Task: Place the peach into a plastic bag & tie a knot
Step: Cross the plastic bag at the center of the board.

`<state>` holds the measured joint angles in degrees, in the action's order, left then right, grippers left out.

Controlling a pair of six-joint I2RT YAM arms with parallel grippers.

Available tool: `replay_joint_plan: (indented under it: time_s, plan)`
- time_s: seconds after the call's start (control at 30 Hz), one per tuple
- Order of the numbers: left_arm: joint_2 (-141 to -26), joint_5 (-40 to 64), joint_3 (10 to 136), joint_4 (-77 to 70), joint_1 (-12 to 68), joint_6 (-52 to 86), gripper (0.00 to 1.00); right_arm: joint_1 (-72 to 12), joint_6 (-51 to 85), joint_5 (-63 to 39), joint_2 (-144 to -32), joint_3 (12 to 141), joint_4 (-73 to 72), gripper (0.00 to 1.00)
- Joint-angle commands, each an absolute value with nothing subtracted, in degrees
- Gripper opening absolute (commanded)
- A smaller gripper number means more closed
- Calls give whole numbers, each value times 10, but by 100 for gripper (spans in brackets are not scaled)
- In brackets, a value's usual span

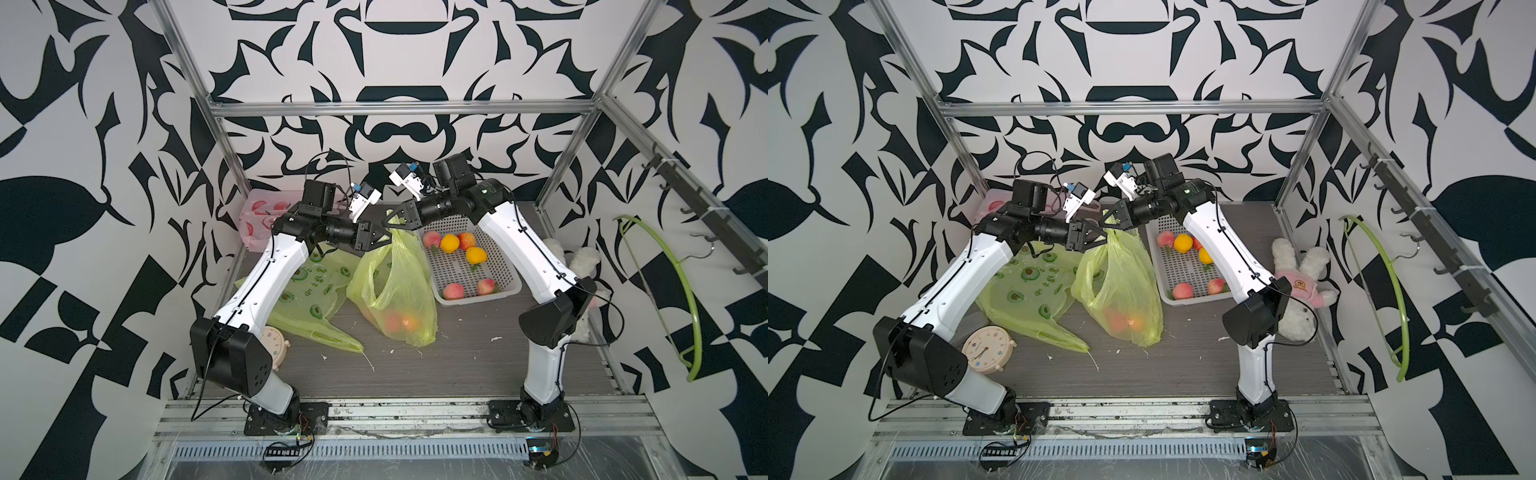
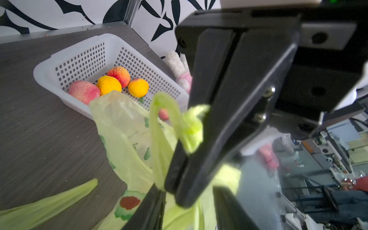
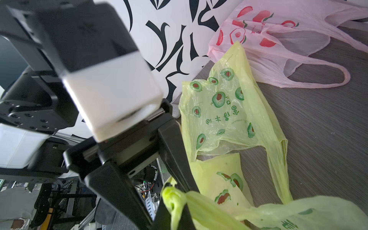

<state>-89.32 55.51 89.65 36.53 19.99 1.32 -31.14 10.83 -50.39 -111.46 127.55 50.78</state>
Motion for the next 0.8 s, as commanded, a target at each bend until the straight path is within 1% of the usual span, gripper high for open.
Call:
replay_joint_plan:
  time_s: [0.0,0.27,0.5,0.6,0.77]
  plan:
    - [-895,590,915,383,199,1,48,-310,82,-526,-1103,1301,520,0]
    - [-901,646,921,396,187,-3,52,-307,64,-530,-1101,1298,527,0]
    - [-903,665,921,405,177,-7,53,-307,58,-527,-1096,1292,527,0]
    - [-906,666,921,394,178,0,55,-307,68,-529,-1096,1291,519,0]
    - [-917,664,925,380,179,12,55,-307,115,-552,-1092,1274,463,0]
